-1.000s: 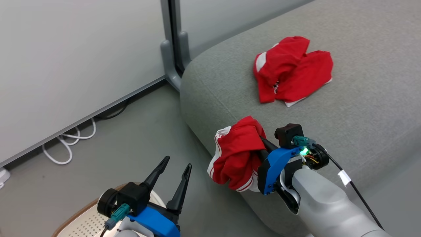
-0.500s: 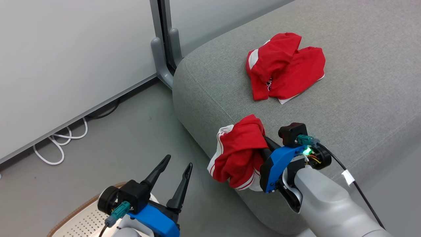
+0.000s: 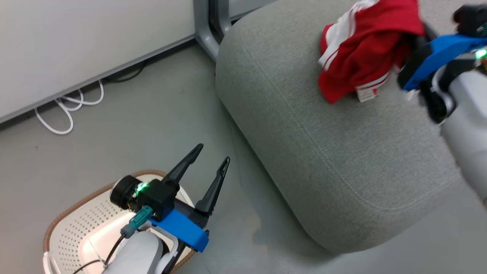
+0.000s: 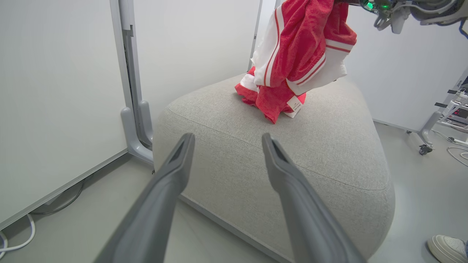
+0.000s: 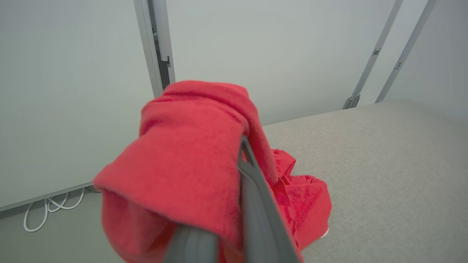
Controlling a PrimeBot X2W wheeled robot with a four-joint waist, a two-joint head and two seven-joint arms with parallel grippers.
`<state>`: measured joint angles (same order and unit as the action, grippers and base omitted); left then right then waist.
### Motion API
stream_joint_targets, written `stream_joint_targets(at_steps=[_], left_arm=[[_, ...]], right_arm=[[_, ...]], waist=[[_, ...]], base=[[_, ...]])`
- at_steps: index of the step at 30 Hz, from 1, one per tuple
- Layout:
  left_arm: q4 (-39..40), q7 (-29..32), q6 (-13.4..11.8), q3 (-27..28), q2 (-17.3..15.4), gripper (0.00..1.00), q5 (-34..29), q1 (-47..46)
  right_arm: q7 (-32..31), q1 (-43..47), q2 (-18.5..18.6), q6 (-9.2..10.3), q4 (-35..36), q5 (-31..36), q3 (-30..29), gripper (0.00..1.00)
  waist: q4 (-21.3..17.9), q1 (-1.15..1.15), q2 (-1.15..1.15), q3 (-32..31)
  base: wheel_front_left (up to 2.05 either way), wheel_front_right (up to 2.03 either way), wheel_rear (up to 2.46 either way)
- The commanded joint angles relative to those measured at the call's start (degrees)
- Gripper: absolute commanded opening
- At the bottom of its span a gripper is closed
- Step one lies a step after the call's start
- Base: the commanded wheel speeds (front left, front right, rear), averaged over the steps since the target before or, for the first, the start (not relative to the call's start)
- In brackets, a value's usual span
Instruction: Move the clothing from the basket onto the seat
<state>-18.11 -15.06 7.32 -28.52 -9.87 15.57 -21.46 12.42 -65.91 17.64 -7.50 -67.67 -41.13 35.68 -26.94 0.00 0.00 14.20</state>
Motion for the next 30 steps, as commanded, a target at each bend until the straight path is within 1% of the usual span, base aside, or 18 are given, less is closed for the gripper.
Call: stream_joint_targets(at_steps=[1,7,9,11,16,19,23,27,29,30], left_arm=[[0.9,-0.2,0.2,-0.8,-1.1,1.00,-0.5,-2.7],[4.1,0.6,0.2,-2.6,-3.5,1.00,-1.3,-8.2],[5.8,1.0,0.2,-3.1,-4.3,1.00,-1.8,-9.8],[7.5,1.4,0.2,-3.2,-5.2,1.00,-2.2,-10.9],[11.6,2.7,-0.9,-2.3,-6.8,1.00,-2.9,-12.1],[13.3,3.5,-1.2,-2.0,-7.9,1.00,-3.2,-12.5],[14.2,3.9,-1.5,-1.8,-8.7,1.00,-3.4,-12.7],[13.7,3.9,-1.5,-2.1,-8.7,1.00,-3.0,-12.3],[13.0,3.4,-1.4,-2.4,-8.3,1.00,-2.6,-12.2],[12.5,3.1,-1.3,-2.6,-8.1,1.00,-2.5,-12.0]], right_arm=[[-0.4,-3.9,3.1,0.02,-0.1,-0.1,-1.0,0.00],[0.6,-11.6,13.0,0.02,-1.1,-0.8,-5.5,0.00],[1.4,-12.7,15.4,0.02,-1.6,-1.4,-7.4,0.00],[1.9,-12.7,16.8,0.02,-2.2,-1.8,-9.0,0.00],[2.6,-9.7,16.9,0.03,-3.4,-1.2,-11.0,0.00],[2.8,-8.5,16.1,0.03,-3.7,-0.8,-12.4,0.00],[2.8,-7.3,15.8,0.03,-2.8,-0.2,-14.7,0.00],[2.8,-5.4,15.2,0.03,-1.4,1.9,-17.4,0.00],[2.8,-4.4,14.8,0.03,-1.1,3.2,-18.6,0.41],[2.8,-3.8,14.6,0.02,-1.0,3.8,-18.9,0.87]], waist=[[4.2,0.00,0.00,6.2],[8.0,0.00,0.00,15.2],[9.1,0.00,0.00,18.1],[10.0,0.00,0.00,20.5],[10.5,0.00,0.00,25.3],[10.5,0.00,0.00,27.3],[10.3,0.00,0.00,28.3],[10.0,0.00,0.00,27.7],[10.2,0.00,0.00,26.6],[10.3,0.00,0.00,25.7]], base=[[0.00,0.00,0.00],[0.00,0.00,0.00],[0.00,0.00,0.00],[0.00,0.00,0.00],[0.00,0.00,0.00],[0.00,0.00,0.00],[0.00,0.00,0.00],[0.00,0.00,0.00],[0.00,0.00,0.00],[0.00,0.00,0.00]])
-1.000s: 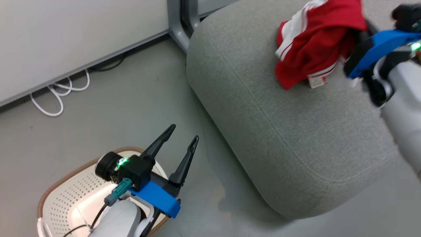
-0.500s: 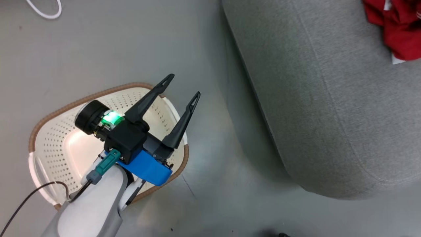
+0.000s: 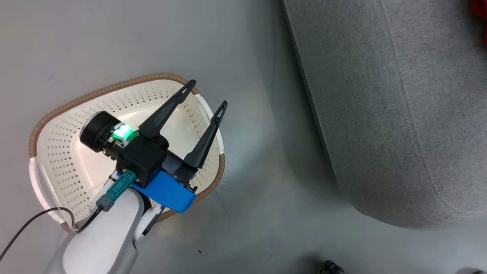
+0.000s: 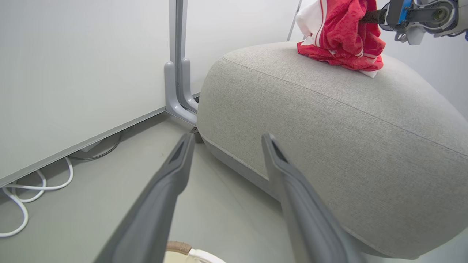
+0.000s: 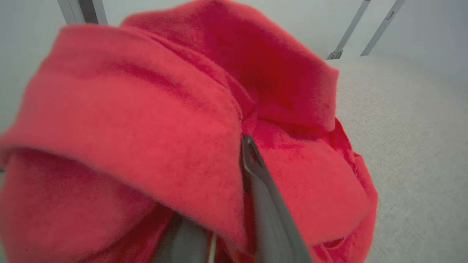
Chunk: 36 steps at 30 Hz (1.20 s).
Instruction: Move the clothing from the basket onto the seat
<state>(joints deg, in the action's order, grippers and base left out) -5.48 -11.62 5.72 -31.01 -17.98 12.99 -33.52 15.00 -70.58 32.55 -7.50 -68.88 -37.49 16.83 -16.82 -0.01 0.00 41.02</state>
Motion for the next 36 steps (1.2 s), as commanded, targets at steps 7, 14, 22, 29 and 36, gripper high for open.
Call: stream_joint_targets(at_steps=[7,14,22,29,36], left_arm=[[-6.3,-2.6,0.4,-0.9,3.0,1.00,2.6,2.5],[-12.2,-3.6,-0.2,1.2,6.1,1.00,5.6,8.3],[-12.7,-3.6,-0.6,8.3,9.1,1.00,6.1,16.4],[-13.6,-3.6,-0.4,14.2,11.1,1.00,4.4,21.5],[-14.4,-3.6,-0.5,19.0,12.8,1.00,2.5,24.7]], right_arm=[[0.2,5.8,-2.0,0.02,0.5,4.6,0.7,1.00],[0.1,12.9,-4.6,0.02,3.4,7.2,4.5,1.00],[0.1,22.0,-7.0,0.03,9.1,8.0,6.3,1.00],[0.1,32.2,-8.1,0.03,19.4,12.1,1.8,1.00],[0.1,46.1,-12.9,0.02,31.5,20.2,-6.1,1.00]], waist=[[1.7,0.01,0.00,-9.8],[2.9,0.01,0.00,-21.0],[5.7,0.01,0.00,-30.9],[9.8,0.01,0.00,-36.5],[14.0,0.01,0.00,-40.7]], base=[[0.00,0.00,0.00],[0.00,0.00,0.00],[0.00,0.00,0.00],[0.00,0.00,0.00],[0.00,0.00,0.00]])
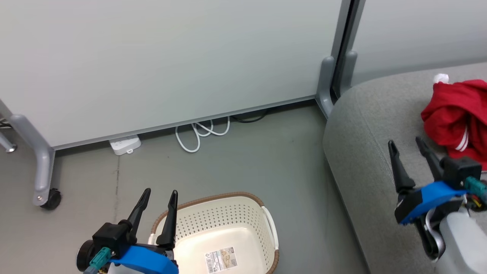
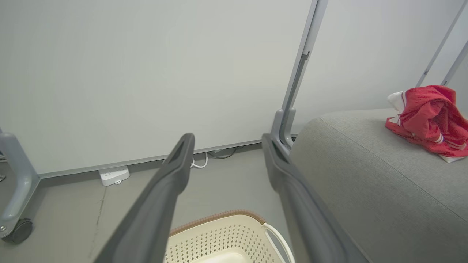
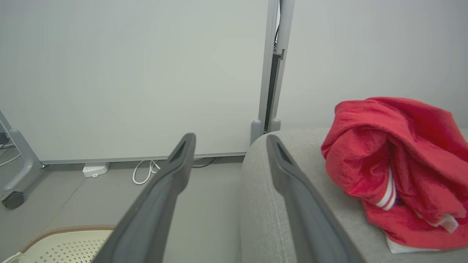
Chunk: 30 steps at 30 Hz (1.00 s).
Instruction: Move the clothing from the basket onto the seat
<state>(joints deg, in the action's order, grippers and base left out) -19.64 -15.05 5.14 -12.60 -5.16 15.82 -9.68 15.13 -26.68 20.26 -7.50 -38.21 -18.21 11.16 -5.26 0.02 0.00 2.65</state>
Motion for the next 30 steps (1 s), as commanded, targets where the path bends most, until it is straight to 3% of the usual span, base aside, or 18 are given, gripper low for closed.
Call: stream_joint_targets(at_steps=[1,8,14,30], left_arm=[[-0.3,-0.2,0.1,1.0,0.1,1.00,-0.3,1.2],[-1.4,-0.2,0.5,4.3,1.2,1.00,-0.9,1.4],[-2.6,-0.2,1.0,5.9,1.5,1.00,-1.4,1.8],[-4.0,-0.2,1.7,8.0,2.1,1.00,-2.5,2.5]], right_arm=[[0.0,4.0,-1.6,0.03,2.1,1.7,-1.7,1.00],[-3.1,15.2,-7.9,0.03,12.8,8.1,-8.7,1.00],[-6.8,21.1,-12.2,0.02,20.3,11.1,-10.8,1.00],[-10.8,25.4,-14.8,0.02,27.6,13.2,-13.2,1.00]], waist=[[2.9,-0.02,0.00,-2.7],[5.7,-0.02,0.00,-3.4],[6.3,-0.02,0.00,-3.6],[6.0,-0.02,0.00,-3.8]], base=[[0.00,0.00,0.00],[0.00,0.00,0.00],[0.00,0.00,0.00],[0.00,0.00,0.00]])
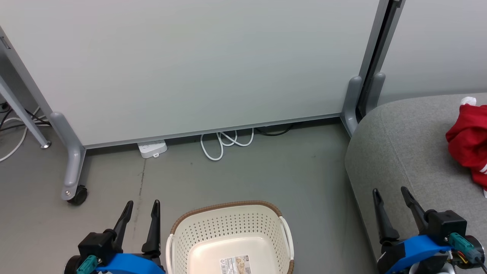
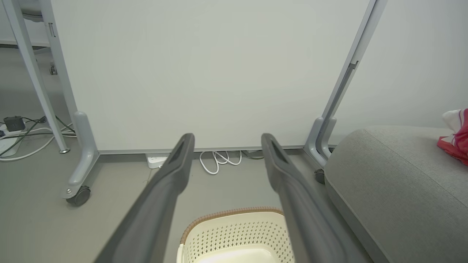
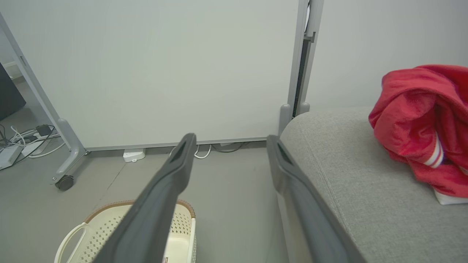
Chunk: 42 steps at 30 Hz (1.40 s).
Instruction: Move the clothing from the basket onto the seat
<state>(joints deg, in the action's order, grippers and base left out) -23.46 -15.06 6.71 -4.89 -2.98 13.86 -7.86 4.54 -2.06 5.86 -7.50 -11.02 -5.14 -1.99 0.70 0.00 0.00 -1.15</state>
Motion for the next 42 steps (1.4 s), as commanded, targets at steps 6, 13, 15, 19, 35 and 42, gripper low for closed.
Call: stream_joint_targets(at_steps=[6,13,15,19,35,42], left_arm=[[-0.6,-0.2,0.4,-0.1,0.0,1.00,-0.8,0.6],[-2.8,0.4,0.2,-0.5,0.3,0.00,-0.2,1.6],[-3.0,0.9,0.2,-0.1,0.3,0.00,1.2,1.7],[-2.4,2.2,0.3,0.7,0.3,0.00,5.6,1.6],[0.4,6.2,0.4,2.8,0.3,0.00,21.2,1.7],[1.4,7.8,0.4,3.8,0.2,0.00,27.2,1.6]], right_arm=[[-0.4,1.2,-0.7,0.02,0.7,0.0,0.0,1.00],[-0.5,0.8,-0.7,-0.01,-1.7,-0.1,0.0,0.00],[-1.0,0.6,-0.8,-0.01,-2.3,-1.7,-0.4,0.00],[-1.7,0.2,-0.9,-0.01,-2.5,-6.5,-0.8,0.00],[-3.5,-0.6,-1.4,-0.01,-2.2,-23.8,-1.3,0.00],[-4.3,-1.1,-1.5,0.00,-2.2,-30.4,-1.6,0.00]], waist=[[0.1,0.00,0.00,0.0],[0.2,0.00,0.00,0.0],[0.2,0.00,0.00,0.1],[0.1,0.00,0.00,0.1],[0.0,0.00,0.00,0.3],[0.0,0.00,0.00,0.3]], base=[[0.00,0.00,0.00],[0.00,0.00,0.00],[0.00,0.00,0.00],[0.00,0.00,0.00],[0.00,0.00,0.00],[0.00,0.00,0.00]])
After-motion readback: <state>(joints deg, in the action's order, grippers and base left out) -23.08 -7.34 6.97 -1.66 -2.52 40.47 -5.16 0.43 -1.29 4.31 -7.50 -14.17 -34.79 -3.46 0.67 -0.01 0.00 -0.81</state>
